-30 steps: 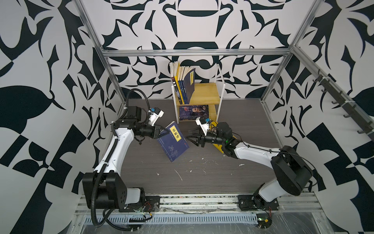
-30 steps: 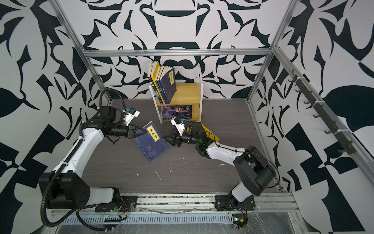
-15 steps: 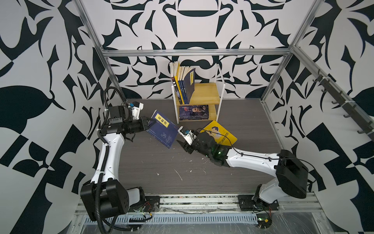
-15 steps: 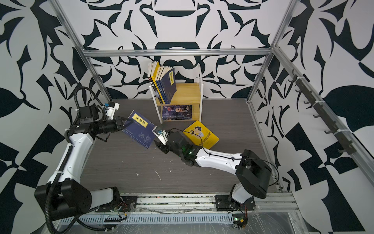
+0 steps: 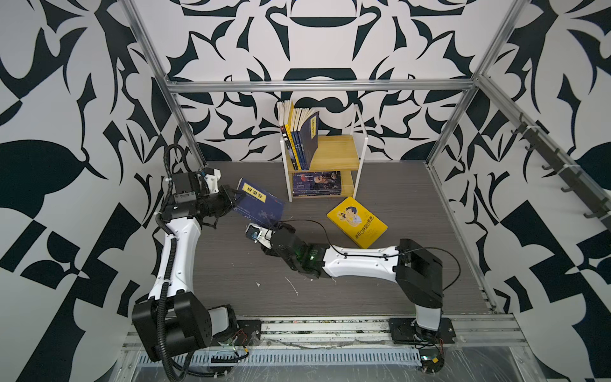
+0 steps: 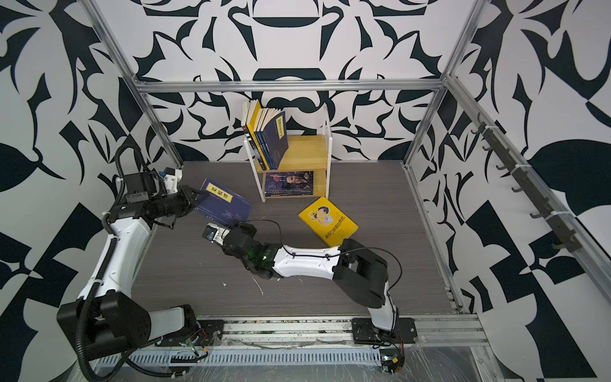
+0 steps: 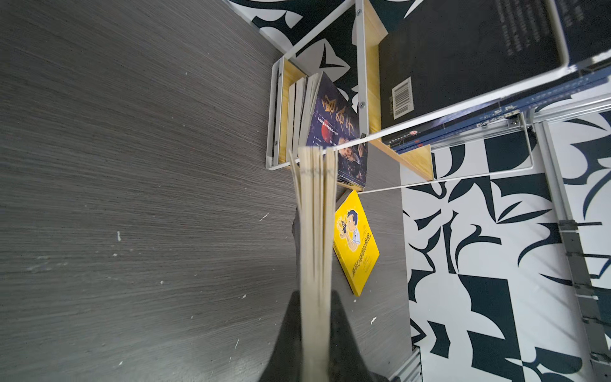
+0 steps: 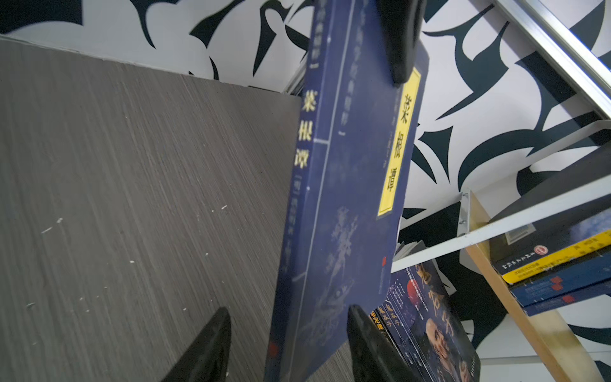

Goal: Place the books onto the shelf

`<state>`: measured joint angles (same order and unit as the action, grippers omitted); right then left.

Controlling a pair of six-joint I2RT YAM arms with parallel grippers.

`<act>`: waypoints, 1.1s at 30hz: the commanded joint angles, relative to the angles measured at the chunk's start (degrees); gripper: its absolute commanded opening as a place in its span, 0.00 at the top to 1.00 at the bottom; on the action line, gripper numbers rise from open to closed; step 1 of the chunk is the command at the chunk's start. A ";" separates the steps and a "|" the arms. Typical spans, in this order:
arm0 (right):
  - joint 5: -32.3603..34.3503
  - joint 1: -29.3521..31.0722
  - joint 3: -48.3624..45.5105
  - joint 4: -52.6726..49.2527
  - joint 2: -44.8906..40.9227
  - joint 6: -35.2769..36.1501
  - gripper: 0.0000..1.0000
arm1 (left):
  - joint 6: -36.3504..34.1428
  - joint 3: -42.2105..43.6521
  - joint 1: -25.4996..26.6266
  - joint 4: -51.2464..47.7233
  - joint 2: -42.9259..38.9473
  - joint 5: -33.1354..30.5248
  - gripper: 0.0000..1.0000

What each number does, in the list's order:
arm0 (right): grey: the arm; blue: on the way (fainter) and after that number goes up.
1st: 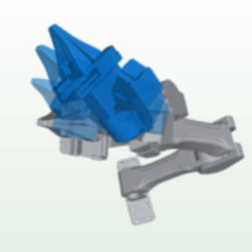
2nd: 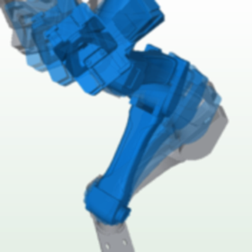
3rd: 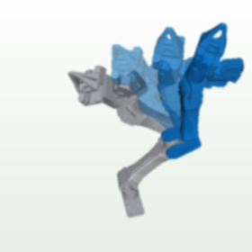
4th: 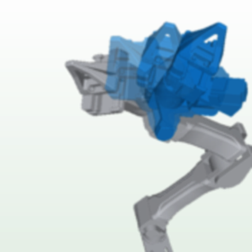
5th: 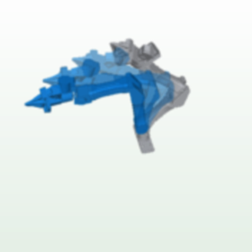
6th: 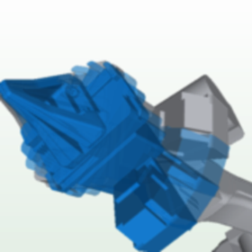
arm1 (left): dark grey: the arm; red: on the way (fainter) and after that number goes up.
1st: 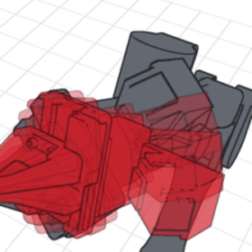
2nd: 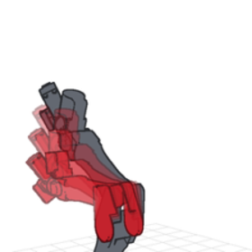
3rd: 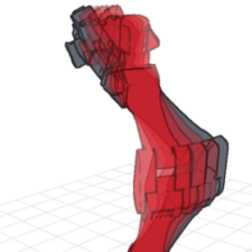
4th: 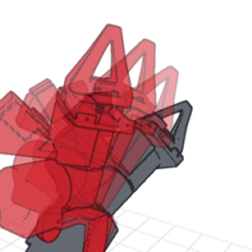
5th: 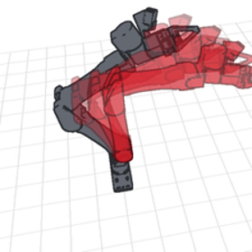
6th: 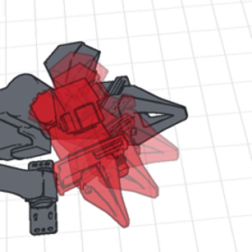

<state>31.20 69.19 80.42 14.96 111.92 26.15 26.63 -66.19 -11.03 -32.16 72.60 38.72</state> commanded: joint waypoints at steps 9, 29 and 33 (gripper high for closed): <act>8.84 -1.21 12.26 -0.65 6.88 1.58 0.45 | 3.95 -0.10 -0.27 0.79 -0.05 0.28 1.00; 6.11 -3.11 -4.72 15.05 -4.10 -2.99 1.00 | 1.94 1.14 -1.56 3.37 -0.62 2.73 0.29; 5.54 -4.04 -11.41 18.62 -8.79 -5.71 1.00 | -0.35 0.02 -2.28 2.67 -0.27 2.46 0.17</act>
<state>37.12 65.67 70.94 25.19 108.12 23.88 28.05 -65.34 -12.69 -29.61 72.71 39.97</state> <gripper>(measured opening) 0.074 0.823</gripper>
